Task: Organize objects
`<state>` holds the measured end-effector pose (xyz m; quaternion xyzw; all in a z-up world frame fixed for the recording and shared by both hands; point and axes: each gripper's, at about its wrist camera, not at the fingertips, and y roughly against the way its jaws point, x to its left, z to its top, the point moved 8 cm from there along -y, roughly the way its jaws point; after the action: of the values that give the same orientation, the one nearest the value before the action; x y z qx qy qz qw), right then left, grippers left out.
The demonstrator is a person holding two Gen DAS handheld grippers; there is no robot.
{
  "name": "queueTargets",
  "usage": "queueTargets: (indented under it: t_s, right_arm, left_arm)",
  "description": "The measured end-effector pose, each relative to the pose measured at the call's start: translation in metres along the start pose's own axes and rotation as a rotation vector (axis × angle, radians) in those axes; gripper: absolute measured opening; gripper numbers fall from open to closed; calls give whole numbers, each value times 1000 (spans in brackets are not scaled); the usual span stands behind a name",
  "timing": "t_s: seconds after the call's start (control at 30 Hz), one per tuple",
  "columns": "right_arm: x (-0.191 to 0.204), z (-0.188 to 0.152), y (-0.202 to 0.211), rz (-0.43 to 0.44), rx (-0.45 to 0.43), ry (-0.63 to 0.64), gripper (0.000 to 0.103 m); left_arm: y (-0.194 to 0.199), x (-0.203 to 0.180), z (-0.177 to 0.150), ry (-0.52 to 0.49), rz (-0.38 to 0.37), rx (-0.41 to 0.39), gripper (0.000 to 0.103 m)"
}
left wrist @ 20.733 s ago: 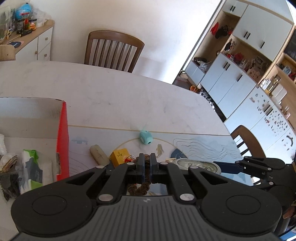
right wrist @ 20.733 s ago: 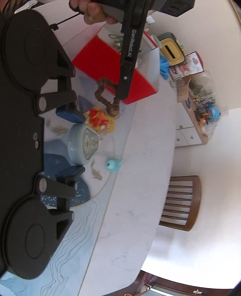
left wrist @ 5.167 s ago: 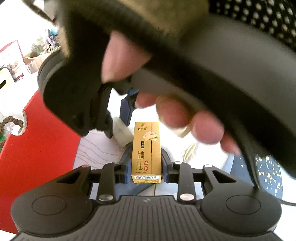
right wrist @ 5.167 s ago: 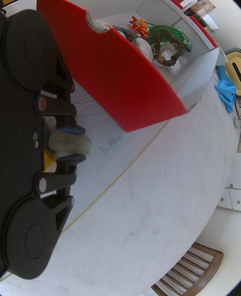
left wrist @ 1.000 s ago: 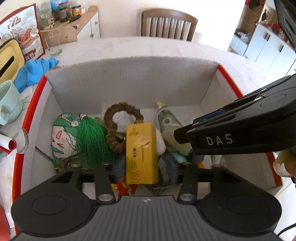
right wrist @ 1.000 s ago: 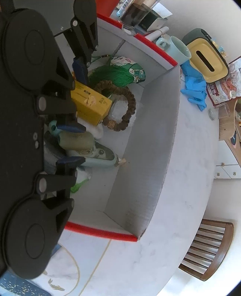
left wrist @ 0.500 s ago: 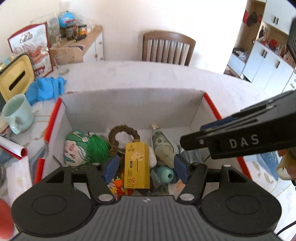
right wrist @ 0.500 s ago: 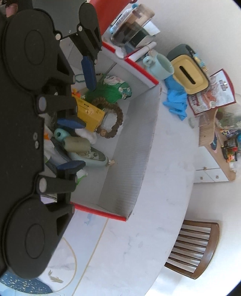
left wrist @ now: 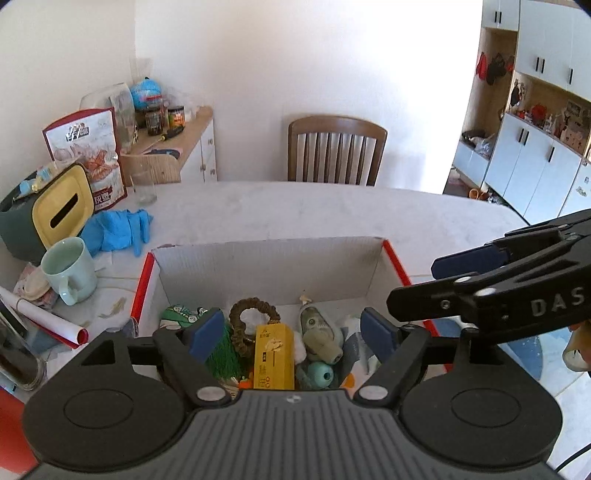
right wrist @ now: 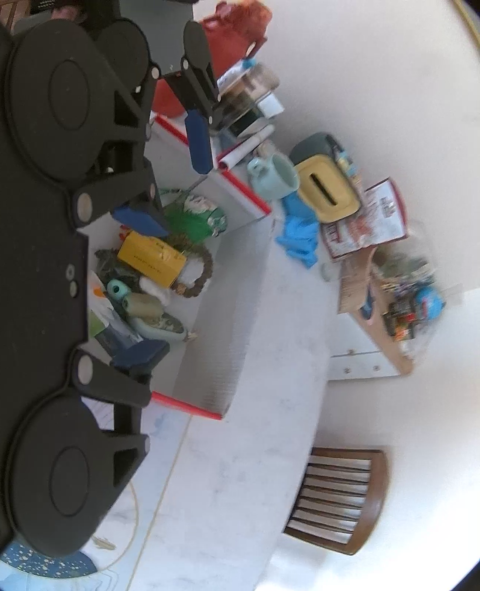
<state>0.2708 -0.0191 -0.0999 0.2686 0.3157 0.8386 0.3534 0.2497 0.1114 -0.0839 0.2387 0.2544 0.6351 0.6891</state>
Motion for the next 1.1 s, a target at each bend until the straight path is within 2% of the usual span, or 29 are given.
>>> queueTargets:
  t_s: [0.13, 0.33, 0.5, 0.6, 0.77, 1.1]
  right_arm:
    - [2, -1, 19, 19, -48, 16, 67]
    - [4, -4, 46, 50, -126, 50, 79]
    - [8, -13, 63, 53, -187, 113, 91]
    - [7, -18, 70, 58, -218, 116, 97]
    - [1, -26, 78, 81, -240, 98, 101]
    - [-12, -42, 100, 118, -290, 115, 102]
  left_arm:
    - [11, -4, 0, -3, 9, -16, 83]
    - [26, -4, 0, 37, 15, -41, 85]
    - [36, -5, 1, 72, 25, -61, 94]
    - [43, -8, 1, 79, 33, -77, 96]
    - [50, -17, -1, 79, 50, -90, 96]
    - [61, -40, -8, 76, 101, -118, 96]
